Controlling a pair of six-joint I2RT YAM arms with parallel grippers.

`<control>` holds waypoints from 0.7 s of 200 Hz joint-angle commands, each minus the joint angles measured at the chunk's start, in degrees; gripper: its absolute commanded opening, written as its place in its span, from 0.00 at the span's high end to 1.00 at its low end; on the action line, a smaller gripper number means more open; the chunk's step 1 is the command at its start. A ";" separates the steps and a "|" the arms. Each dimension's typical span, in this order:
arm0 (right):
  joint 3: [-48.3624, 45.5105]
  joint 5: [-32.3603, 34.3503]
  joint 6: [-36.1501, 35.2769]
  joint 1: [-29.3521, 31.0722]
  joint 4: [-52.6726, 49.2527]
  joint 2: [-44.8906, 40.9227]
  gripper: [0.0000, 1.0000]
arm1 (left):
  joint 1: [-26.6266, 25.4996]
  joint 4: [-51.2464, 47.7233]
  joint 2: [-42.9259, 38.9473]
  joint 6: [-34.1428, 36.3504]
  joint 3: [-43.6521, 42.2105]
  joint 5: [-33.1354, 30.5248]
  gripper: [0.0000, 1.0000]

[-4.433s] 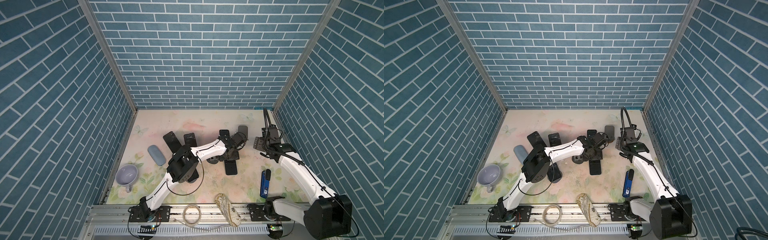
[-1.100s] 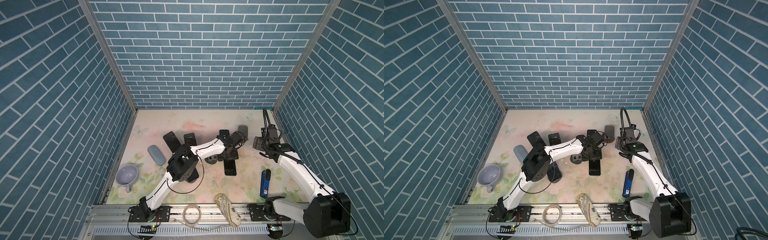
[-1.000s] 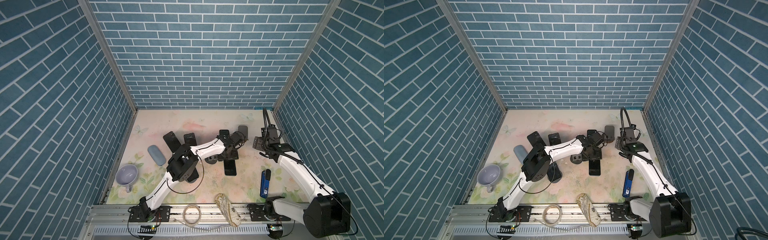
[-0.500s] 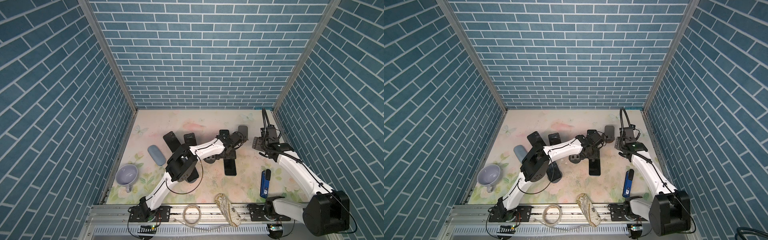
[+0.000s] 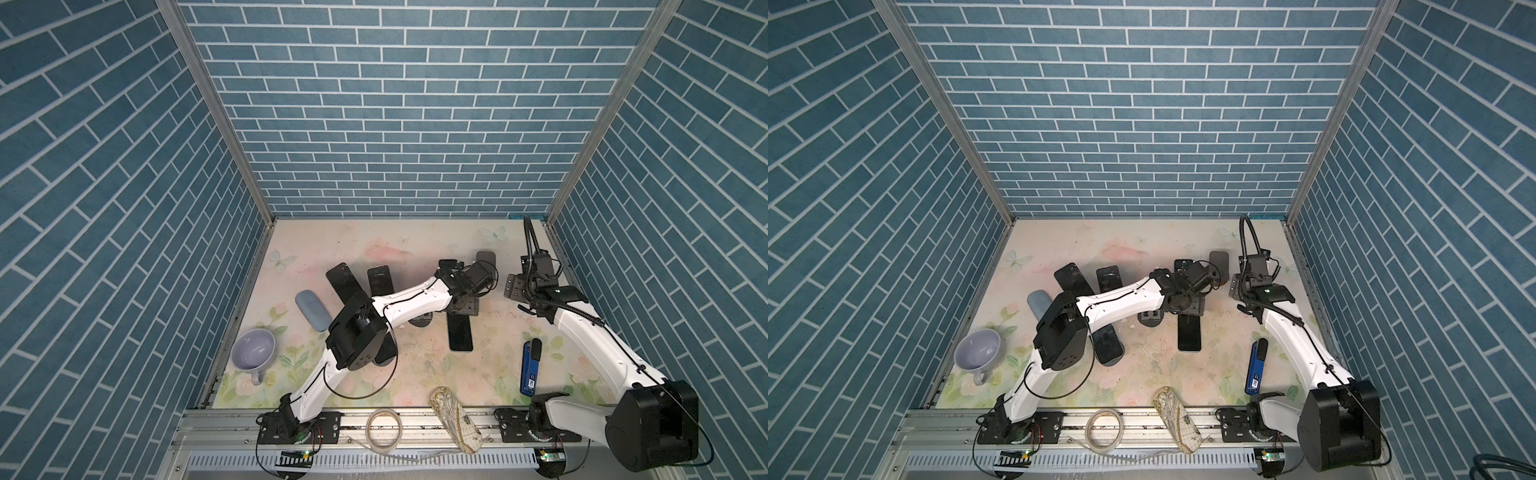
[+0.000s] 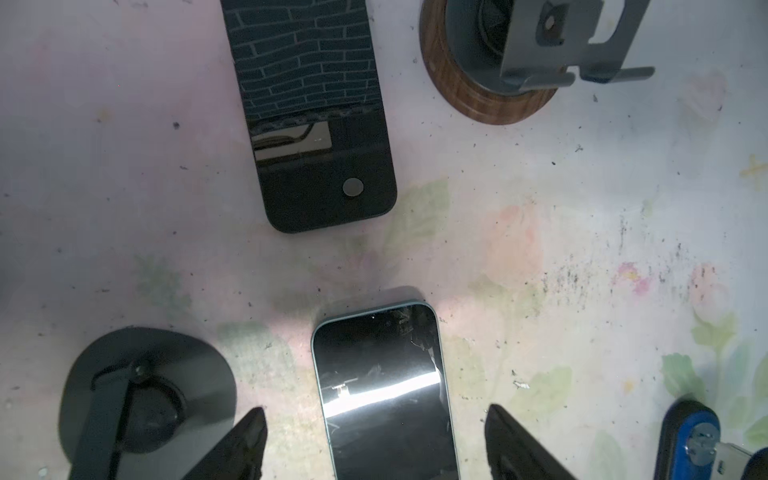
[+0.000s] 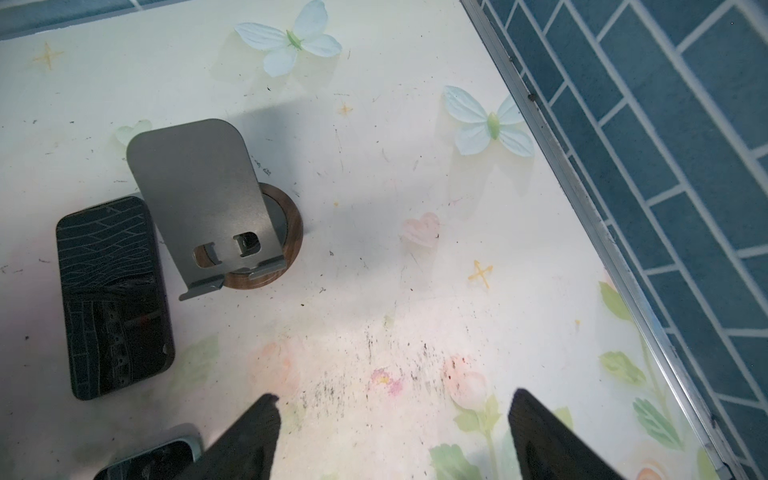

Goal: Remove the phone from the phone stand

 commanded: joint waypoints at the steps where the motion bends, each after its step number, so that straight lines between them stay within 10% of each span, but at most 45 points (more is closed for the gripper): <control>1: 0.81 -0.15 0.84 -0.12 -1.22 0.22 0.12 | -0.76 -3.70 -3.37 2.50 1.56 -5.98 0.16; 140: 1.75 -1.91 2.33 -0.12 -1.30 1.89 0.12 | 0.41 1.60 -18.87 -2.09 -19.15 -17.42 0.10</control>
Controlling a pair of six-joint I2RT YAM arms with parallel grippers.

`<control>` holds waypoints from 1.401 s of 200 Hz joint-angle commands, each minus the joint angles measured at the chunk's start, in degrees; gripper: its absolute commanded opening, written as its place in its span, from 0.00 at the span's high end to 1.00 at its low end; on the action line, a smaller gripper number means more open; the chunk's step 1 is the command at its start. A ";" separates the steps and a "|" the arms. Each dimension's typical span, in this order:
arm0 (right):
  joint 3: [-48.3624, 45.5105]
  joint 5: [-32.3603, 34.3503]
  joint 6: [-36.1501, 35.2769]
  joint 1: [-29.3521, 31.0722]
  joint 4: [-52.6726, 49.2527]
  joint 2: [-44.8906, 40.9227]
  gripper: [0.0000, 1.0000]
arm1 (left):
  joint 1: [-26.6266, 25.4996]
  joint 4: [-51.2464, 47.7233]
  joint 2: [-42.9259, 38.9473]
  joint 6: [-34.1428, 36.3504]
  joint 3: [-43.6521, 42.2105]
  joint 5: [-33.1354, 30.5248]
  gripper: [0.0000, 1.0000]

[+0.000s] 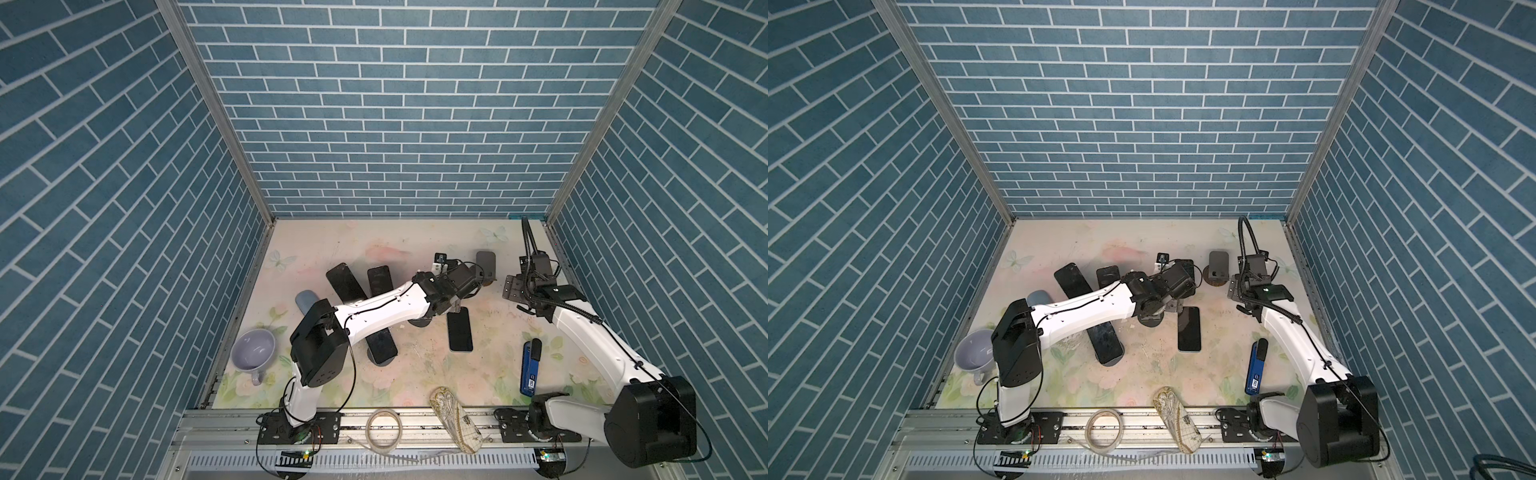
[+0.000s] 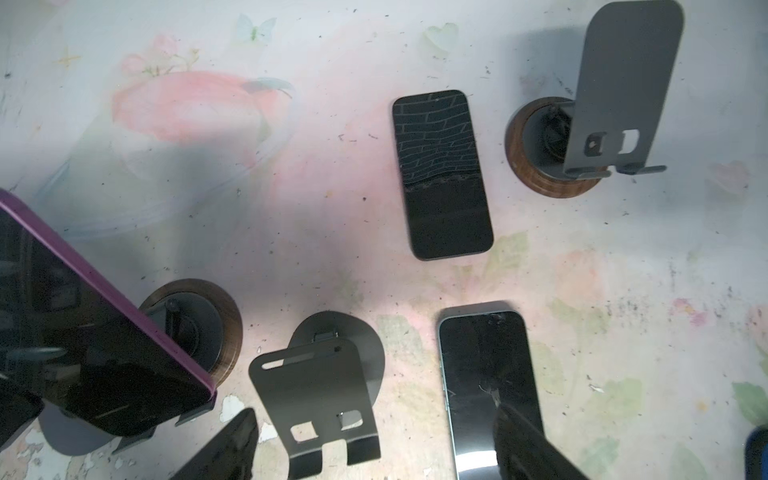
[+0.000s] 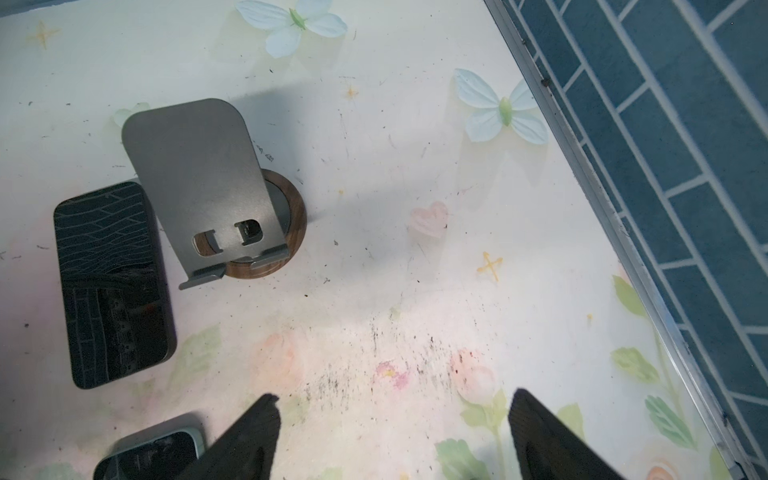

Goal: Remove the phone from the phone stand

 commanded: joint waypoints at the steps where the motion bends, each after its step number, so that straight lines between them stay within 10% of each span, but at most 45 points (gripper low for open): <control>1: 1.73 -0.51 2.14 -0.12 -0.95 0.69 0.12 | 0.86 0.72 -1.37 -2.00 -2.20 -1.69 0.10; 132: 2.25 -0.42 2.84 -0.12 -1.59 1.39 0.13 | 5.72 7.21 0.19 -5.57 -9.82 6.69 0.10; 280: 3.40 -0.51 2.86 -0.12 -1.40 3.76 0.13 | 6.95 7.12 3.45 -6.19 -9.31 7.52 0.33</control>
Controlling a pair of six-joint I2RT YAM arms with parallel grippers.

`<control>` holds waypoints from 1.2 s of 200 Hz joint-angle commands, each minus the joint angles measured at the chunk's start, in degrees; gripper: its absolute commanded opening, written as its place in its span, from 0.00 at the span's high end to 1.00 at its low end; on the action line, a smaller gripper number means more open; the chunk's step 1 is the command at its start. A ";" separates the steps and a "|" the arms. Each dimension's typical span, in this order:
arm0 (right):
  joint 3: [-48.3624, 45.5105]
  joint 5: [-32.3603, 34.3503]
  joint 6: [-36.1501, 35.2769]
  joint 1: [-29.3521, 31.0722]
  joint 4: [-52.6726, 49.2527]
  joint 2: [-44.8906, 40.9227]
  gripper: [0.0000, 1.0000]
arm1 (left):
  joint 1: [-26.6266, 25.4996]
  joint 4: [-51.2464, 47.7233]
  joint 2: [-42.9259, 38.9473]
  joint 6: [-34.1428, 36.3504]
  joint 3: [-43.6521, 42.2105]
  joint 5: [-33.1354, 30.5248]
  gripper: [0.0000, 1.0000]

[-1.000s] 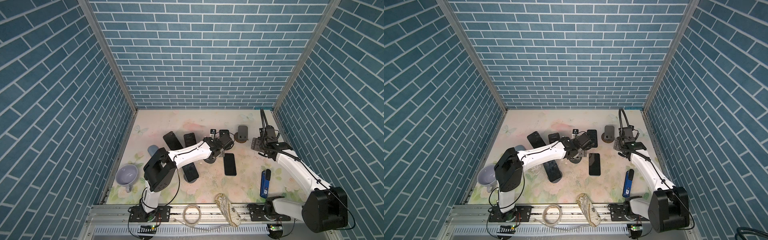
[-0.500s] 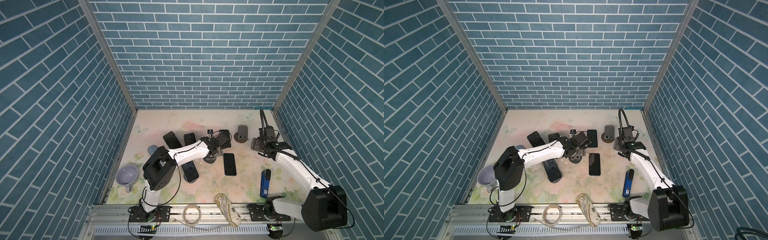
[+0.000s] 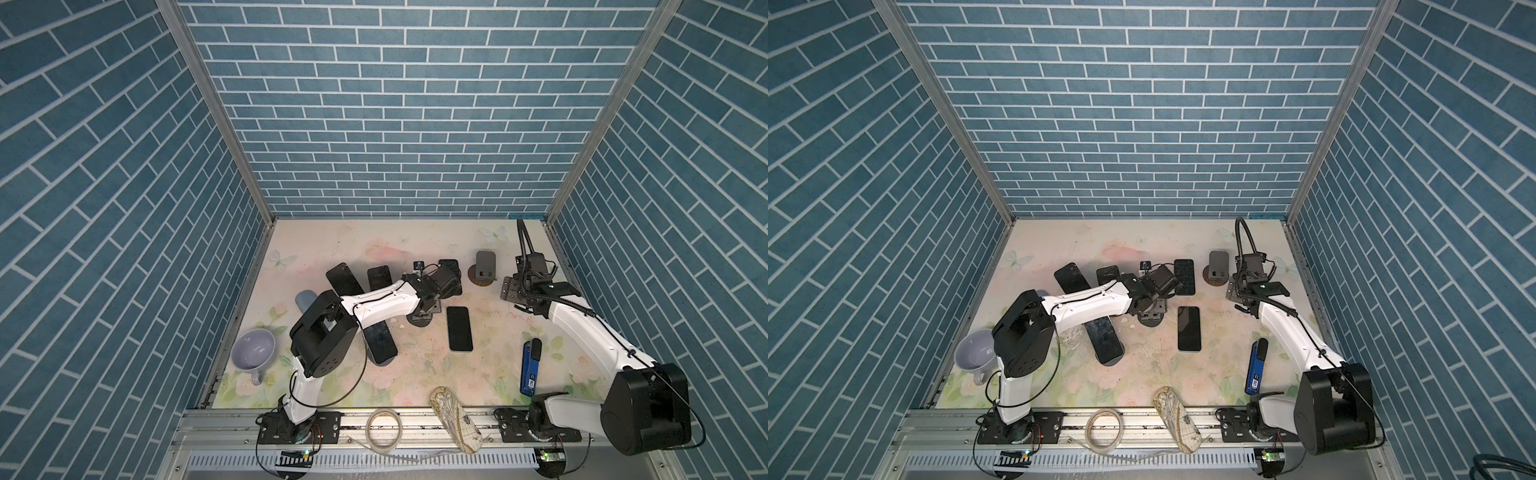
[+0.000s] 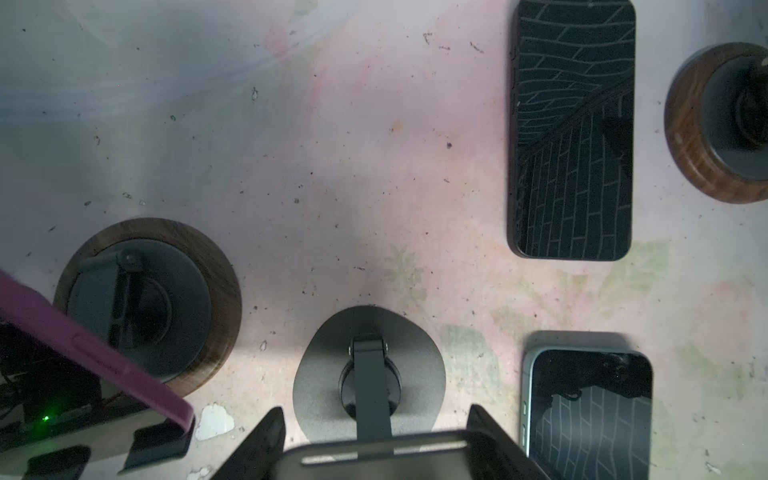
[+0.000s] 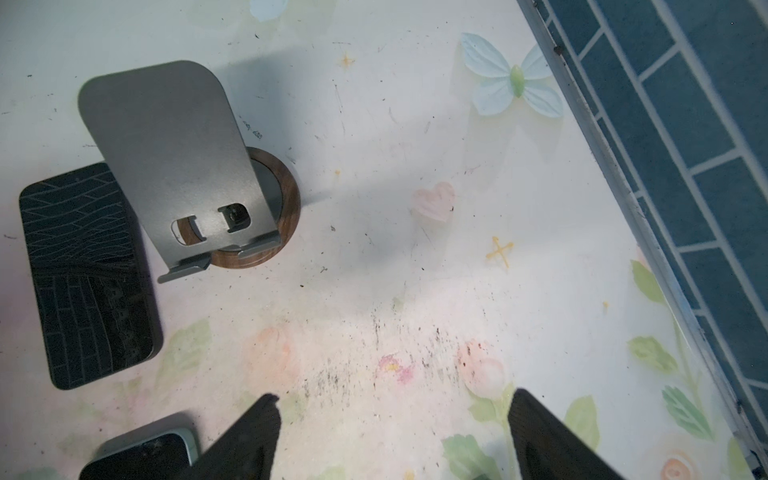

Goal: Remove the phone from the phone stand

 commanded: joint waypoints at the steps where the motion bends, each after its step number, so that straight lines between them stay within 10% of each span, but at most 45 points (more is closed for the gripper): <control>1: 3.01 0.08 1.36 -0.12 -0.94 0.64 0.13 | 0.57 -0.45 1.40 0.06 0.14 -0.25 0.33; 240: 3.75 2.54 1.79 -2.10 -2.47 3.19 0.12 | -0.85 -5.12 4.43 7.89 18.81 0.43 0.50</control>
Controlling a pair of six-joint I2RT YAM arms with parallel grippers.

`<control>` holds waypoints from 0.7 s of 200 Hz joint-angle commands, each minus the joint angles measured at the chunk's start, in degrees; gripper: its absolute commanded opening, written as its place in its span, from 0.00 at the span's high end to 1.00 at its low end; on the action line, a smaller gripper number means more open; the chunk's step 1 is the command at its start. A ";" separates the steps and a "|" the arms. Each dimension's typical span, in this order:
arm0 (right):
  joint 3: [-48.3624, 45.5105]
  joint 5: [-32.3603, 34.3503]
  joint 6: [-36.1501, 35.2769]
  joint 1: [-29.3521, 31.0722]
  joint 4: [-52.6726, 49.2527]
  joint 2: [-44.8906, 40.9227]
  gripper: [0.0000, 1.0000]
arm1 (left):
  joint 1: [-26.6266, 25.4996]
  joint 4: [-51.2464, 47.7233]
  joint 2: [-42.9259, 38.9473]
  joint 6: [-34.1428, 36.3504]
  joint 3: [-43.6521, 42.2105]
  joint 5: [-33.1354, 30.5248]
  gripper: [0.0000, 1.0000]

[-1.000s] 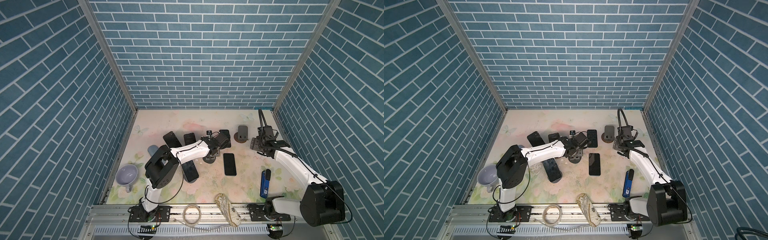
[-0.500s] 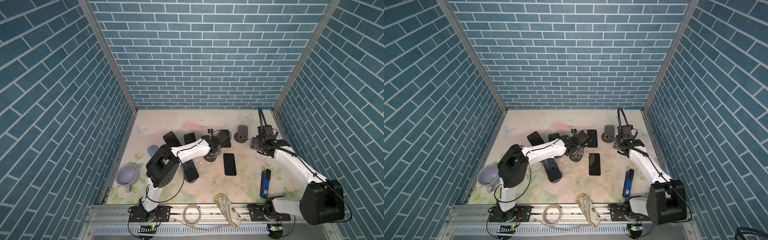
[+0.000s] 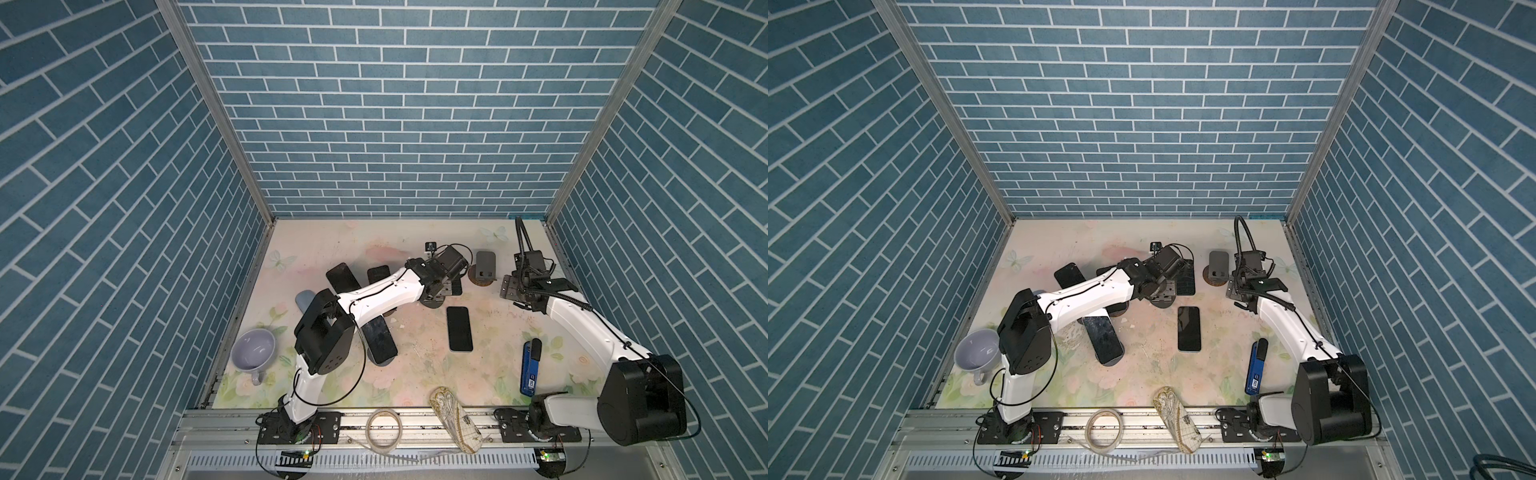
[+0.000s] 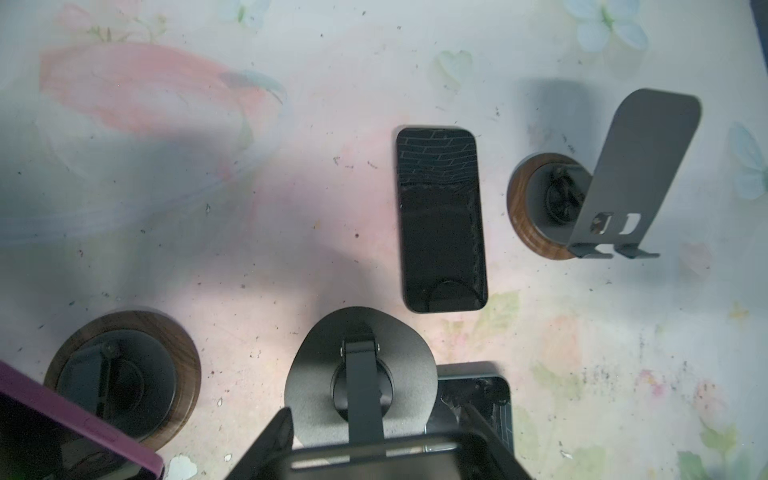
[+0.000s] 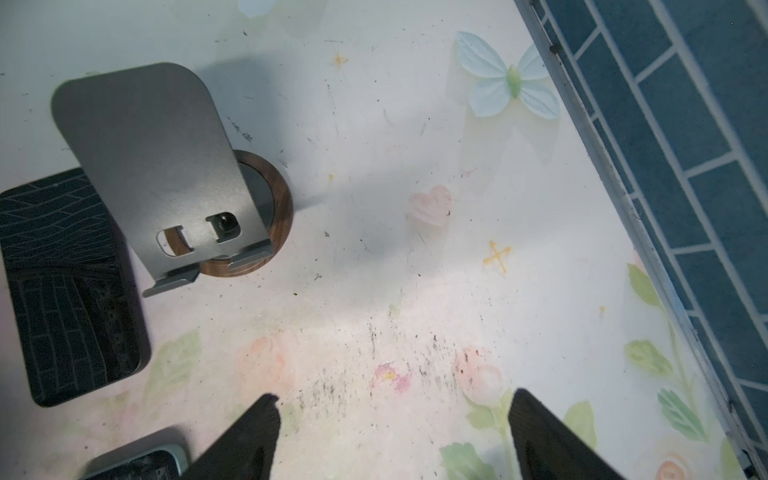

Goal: Remove the phone from the phone stand

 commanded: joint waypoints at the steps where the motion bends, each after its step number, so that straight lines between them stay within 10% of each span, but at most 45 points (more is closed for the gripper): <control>1: 2.18 1.58 1.77 -1.18 -1.99 0.57 0.12 | -1.00 -2.09 2.10 2.17 4.08 -0.16 0.50; 140: -1.02 -4.28 3.00 -16.22 -2.91 -4.31 0.11 | -8.38 -4.50 19.34 13.24 30.76 9.71 0.49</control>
